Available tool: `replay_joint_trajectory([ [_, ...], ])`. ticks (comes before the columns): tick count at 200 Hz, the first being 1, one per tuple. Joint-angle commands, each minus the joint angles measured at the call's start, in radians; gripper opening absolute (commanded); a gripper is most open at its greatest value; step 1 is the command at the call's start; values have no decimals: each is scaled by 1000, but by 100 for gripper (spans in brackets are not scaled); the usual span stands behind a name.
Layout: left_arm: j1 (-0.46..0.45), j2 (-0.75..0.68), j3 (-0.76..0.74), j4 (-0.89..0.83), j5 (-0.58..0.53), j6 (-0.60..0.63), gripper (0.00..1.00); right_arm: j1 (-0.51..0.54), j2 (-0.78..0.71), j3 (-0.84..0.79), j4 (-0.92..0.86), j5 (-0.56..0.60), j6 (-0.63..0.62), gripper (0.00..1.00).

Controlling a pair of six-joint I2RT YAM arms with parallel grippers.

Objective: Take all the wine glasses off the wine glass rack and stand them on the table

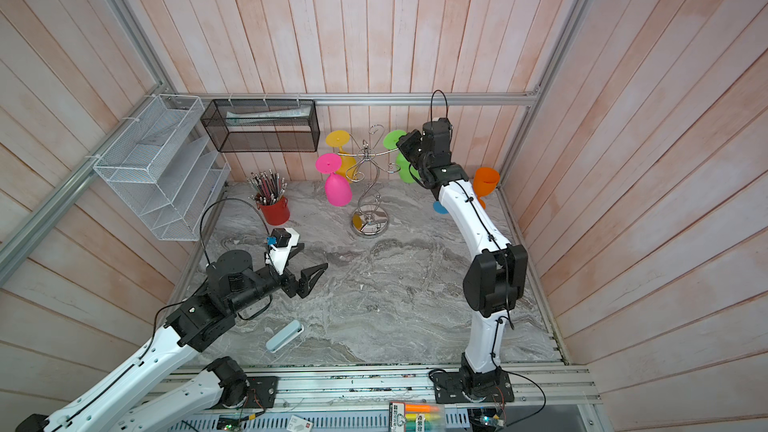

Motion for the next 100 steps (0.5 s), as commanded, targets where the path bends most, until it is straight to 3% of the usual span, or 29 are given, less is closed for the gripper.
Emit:
replay_joint_trajectory([
  [1,-6,-13,-8,1,-16,5,94,0,-19,-19,28,-34,30,5],
  [100,-6,-2,-8,-1,-17,8,94,17,-57,-27,80,-52,39,3],
])
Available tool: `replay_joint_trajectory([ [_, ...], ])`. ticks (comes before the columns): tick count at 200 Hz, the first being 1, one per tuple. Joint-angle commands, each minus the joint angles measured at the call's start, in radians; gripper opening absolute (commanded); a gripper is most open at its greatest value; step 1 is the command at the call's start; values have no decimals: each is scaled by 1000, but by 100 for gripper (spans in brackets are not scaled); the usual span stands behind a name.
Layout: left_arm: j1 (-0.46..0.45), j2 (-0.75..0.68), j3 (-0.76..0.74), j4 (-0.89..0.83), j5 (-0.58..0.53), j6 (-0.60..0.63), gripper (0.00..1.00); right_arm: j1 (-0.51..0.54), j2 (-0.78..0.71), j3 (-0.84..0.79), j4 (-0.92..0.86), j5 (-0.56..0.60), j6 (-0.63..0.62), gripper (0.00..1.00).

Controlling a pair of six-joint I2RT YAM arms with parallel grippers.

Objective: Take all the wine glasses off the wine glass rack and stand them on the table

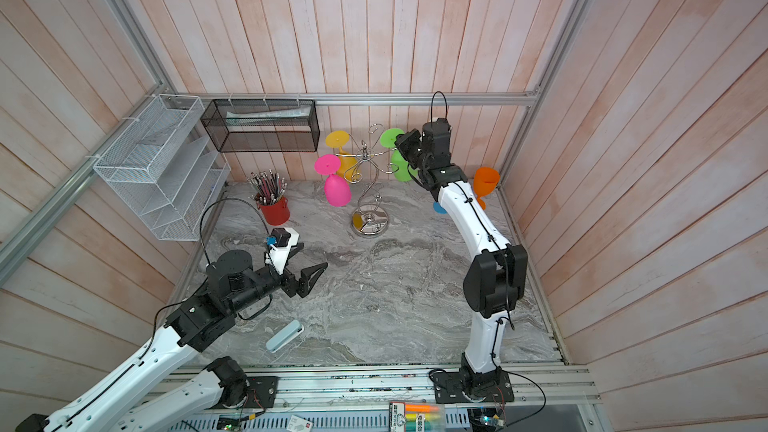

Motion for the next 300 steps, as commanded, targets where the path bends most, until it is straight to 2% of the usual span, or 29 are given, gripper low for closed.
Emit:
replay_joint_trajectory([
  [1,-6,-3,-8,1,-6,7,94,10,-45,-4,26,-22,6,3],
  [112,-6,-2,-8,0,-6,8,93,20,-70,-5,81,-43,32,2],
  [203,-6,1,-8,0,-6,8,93,21,-95,-11,65,-10,20,2],
  [300,-6,2,-8,1,-7,7,93,29,8,76,15,-20,11,2],
])
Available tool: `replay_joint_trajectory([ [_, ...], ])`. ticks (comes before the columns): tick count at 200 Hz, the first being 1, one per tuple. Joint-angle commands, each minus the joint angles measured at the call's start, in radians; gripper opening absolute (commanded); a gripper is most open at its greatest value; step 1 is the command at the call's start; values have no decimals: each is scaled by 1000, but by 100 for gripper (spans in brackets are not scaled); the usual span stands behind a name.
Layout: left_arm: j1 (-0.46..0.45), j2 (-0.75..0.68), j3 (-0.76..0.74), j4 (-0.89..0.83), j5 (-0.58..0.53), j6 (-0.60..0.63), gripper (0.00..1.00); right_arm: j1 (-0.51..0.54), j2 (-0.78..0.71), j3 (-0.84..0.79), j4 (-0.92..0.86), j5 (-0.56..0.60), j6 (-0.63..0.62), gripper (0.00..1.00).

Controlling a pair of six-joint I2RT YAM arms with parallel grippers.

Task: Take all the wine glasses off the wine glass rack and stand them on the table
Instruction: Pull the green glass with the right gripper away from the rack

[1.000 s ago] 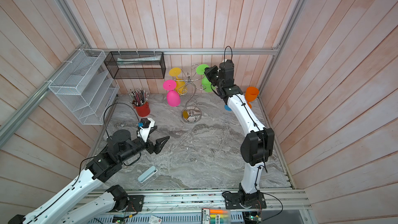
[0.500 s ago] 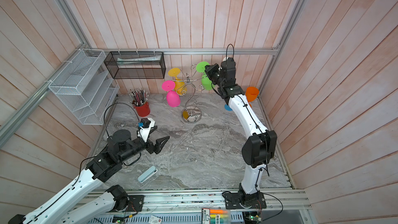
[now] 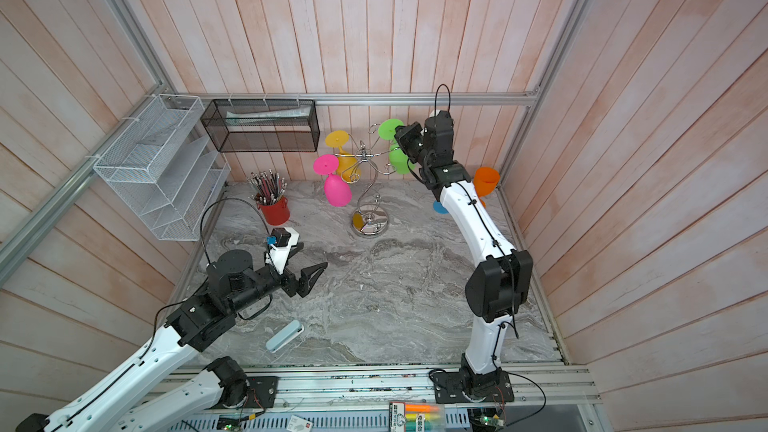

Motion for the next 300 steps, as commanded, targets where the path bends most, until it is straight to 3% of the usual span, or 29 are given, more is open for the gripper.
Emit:
replay_joint_trajectory([
  [1,-6,0,-8,1,-3,7,93,15,33,46,4,-19,-10,2],
  [67,-6,1,-8,0,-1,7,93,15,74,68,-40,20,-35,2],
  [158,-6,8,-7,0,-7,9,93,20,177,282,-207,107,41,0],
  [300,-6,13,-8,-1,-9,10,93,24,-52,8,-70,164,39,0],
])
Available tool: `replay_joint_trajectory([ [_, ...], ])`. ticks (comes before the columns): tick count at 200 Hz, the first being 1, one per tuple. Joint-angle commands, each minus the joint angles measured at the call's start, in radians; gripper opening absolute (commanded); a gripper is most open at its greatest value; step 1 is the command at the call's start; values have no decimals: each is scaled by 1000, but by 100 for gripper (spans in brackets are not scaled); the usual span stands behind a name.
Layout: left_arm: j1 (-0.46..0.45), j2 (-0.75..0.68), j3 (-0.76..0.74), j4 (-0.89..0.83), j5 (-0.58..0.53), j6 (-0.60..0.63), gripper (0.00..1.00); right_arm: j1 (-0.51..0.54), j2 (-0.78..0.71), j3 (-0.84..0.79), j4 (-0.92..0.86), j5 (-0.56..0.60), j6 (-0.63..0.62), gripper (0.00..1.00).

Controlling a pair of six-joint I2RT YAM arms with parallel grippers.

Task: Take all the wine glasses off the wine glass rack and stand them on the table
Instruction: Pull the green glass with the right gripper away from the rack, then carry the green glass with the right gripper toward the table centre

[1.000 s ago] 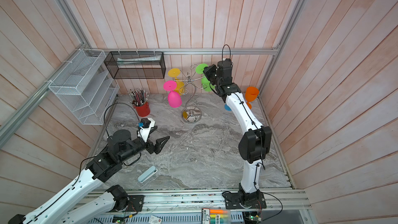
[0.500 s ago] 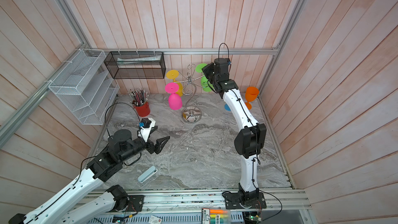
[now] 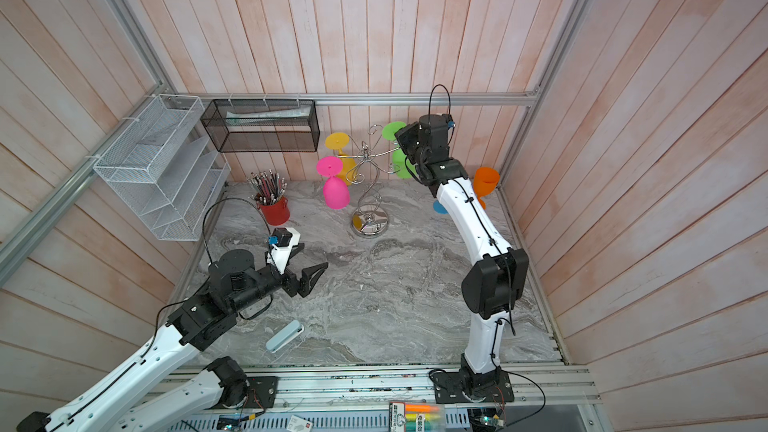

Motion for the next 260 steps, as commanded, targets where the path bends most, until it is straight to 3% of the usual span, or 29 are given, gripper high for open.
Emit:
replay_joint_trajectory([
  [1,-5,2,-8,-1,-8,9,93,6,-56,-45,45,21,-13,0],
  [193,-5,16,-6,-5,-19,13,93,114,-406,-464,178,145,-38,0],
  [260,-5,26,-6,-5,-24,14,93,115,-421,-473,161,163,-69,0],
])
